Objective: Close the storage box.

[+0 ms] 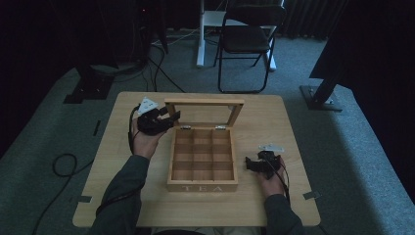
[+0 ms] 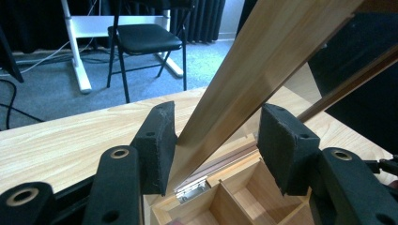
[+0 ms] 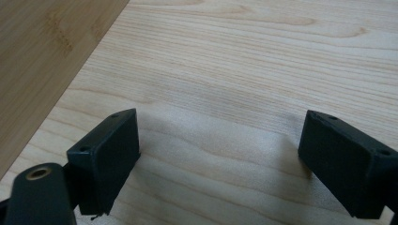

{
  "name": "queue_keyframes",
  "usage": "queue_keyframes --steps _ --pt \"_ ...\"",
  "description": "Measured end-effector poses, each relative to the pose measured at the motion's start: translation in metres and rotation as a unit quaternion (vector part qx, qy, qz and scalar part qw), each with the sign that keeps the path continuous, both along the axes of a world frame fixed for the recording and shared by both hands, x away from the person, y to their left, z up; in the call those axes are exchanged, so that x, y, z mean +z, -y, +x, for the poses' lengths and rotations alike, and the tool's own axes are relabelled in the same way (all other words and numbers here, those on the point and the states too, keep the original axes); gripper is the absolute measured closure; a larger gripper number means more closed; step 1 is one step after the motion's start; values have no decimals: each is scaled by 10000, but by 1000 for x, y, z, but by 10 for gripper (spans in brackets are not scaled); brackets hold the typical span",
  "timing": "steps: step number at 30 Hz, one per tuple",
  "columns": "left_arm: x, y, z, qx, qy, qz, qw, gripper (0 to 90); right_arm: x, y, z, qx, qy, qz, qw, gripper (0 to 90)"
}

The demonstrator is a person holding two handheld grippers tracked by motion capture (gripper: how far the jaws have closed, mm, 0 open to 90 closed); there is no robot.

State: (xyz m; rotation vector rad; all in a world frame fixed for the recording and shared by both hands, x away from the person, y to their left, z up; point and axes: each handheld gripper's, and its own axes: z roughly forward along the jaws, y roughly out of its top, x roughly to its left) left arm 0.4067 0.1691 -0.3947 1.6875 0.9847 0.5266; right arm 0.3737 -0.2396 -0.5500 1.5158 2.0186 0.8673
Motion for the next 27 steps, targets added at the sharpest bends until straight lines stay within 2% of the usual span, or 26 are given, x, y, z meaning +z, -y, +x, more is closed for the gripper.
queue_keyframes --steps 6,12,17,21,27 --pt "-2 -4 -4 -126 4 -117 9999 464 0 0 0 -5 -5 4 10000 123" --pt "3 -8 -14 -151 120 -147 9997 460 0 0 0 5 -8 0 10000 124" --pt "4 -10 -22 -15 204 -48 9998 475 0 0 0 9 -10 -3 10000 123" --pt "6 -8 -29 42 227 135 9996 490 0 0 0 8 -14 2 10000 123" --pt "5 -8 -35 -4 147 83 9999 507 0 0 0 6 -5 3 10000 123"
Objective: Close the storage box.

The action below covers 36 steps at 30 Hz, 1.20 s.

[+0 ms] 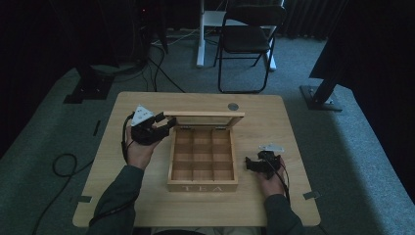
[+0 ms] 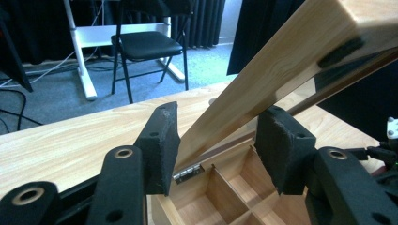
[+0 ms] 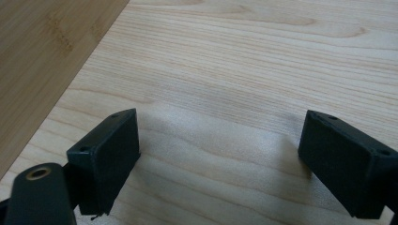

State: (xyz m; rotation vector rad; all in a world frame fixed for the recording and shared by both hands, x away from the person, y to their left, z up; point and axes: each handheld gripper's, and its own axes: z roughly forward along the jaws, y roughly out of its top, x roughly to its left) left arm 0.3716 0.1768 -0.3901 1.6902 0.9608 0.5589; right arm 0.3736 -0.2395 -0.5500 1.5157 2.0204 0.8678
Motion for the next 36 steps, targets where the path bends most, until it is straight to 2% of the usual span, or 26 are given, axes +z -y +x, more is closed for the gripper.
queue_keyframes --steps 7,12,16,25,36 --pt "-3 0 -7 -45 -81 -28 10000 514 0 0 0 -3 -1 -3 10000 123" --pt "-7 -1 -11 -105 -164 -139 9997 513 0 0 0 0 -1 -5 10000 124" --pt "-10 -1 -15 -80 -168 -136 9997 513 0 0 0 -1 1 -2 10000 124" --pt "-16 0 -23 -53 -257 -276 9993 513 0 0 0 -7 1 5 10000 124" --pt "-22 2 -30 -57 -331 -209 9992 500 0 0 0 -6 4 1 10000 123"
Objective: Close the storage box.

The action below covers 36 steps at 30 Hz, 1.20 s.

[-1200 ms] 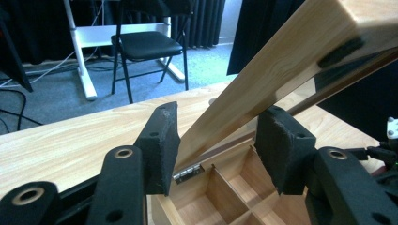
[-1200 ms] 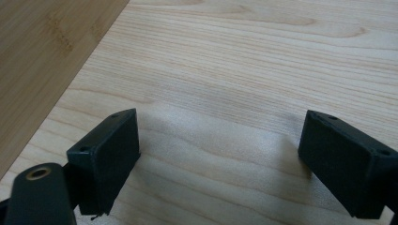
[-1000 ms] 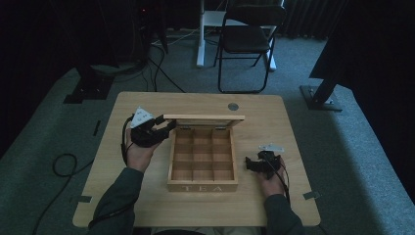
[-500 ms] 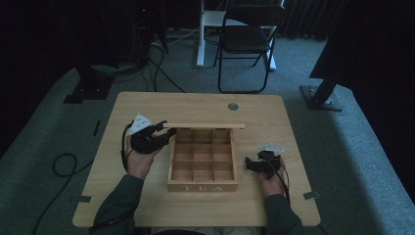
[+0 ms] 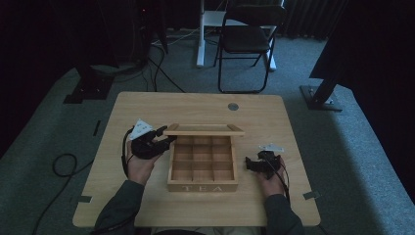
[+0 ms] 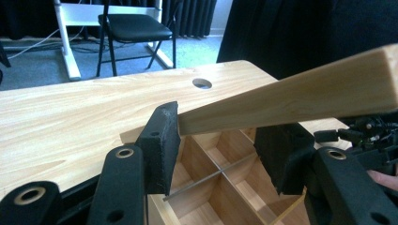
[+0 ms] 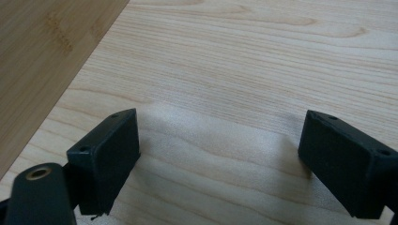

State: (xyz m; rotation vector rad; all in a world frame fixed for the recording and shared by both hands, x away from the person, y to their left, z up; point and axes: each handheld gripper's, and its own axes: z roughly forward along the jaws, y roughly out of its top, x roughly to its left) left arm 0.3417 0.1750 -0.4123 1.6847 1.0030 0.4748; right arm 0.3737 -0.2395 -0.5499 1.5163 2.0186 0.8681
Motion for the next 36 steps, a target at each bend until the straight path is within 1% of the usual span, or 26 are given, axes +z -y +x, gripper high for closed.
queue_keyframes --steps 10,15,30,36 --pt "-4 2 -4 40 -60 22 10000 491 0 0 0 -3 -8 5 10000 123" --pt "-5 3 -7 74 -70 89 9999 485 0 0 0 -3 -12 5 10000 124" --pt "-13 3 -14 69 -78 55 9999 481 0 0 0 -1 -13 4 10000 123" --pt "-18 3 -17 53 -128 61 9999 478 0 0 0 -3 -4 6 10000 123"
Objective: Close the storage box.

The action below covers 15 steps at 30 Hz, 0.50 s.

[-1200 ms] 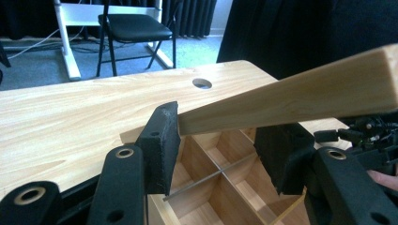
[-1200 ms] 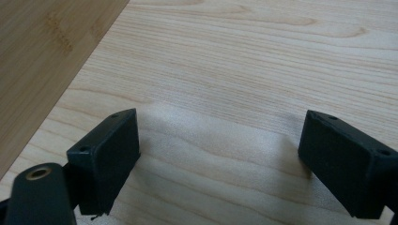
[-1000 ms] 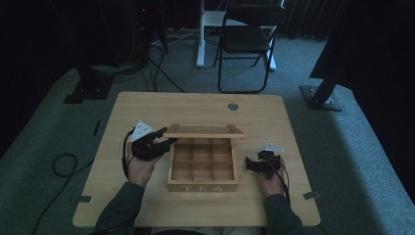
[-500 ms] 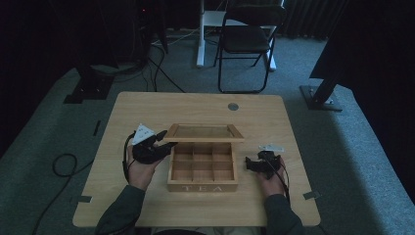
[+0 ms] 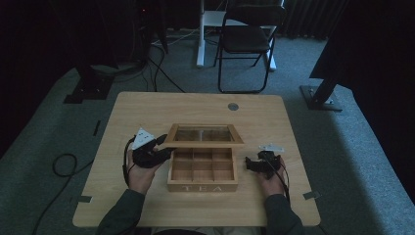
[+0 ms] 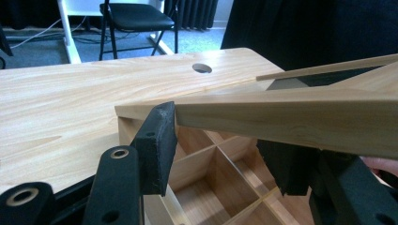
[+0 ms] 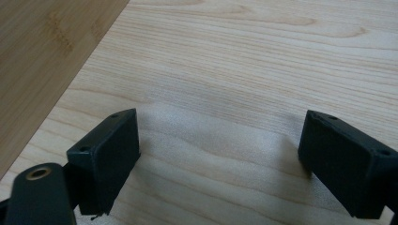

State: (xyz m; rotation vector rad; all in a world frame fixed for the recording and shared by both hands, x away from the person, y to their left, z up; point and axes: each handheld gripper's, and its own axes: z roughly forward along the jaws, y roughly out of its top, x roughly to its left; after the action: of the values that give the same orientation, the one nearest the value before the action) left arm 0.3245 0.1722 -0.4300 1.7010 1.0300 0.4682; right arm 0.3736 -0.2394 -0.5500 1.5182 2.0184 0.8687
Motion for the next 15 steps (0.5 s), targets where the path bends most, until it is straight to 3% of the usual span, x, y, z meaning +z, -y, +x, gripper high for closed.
queue_keyframes --steps 15 --pt "-3 0 -3 23 -27 -17 10000 478 0 0 0 11 4 -9 10000 124"
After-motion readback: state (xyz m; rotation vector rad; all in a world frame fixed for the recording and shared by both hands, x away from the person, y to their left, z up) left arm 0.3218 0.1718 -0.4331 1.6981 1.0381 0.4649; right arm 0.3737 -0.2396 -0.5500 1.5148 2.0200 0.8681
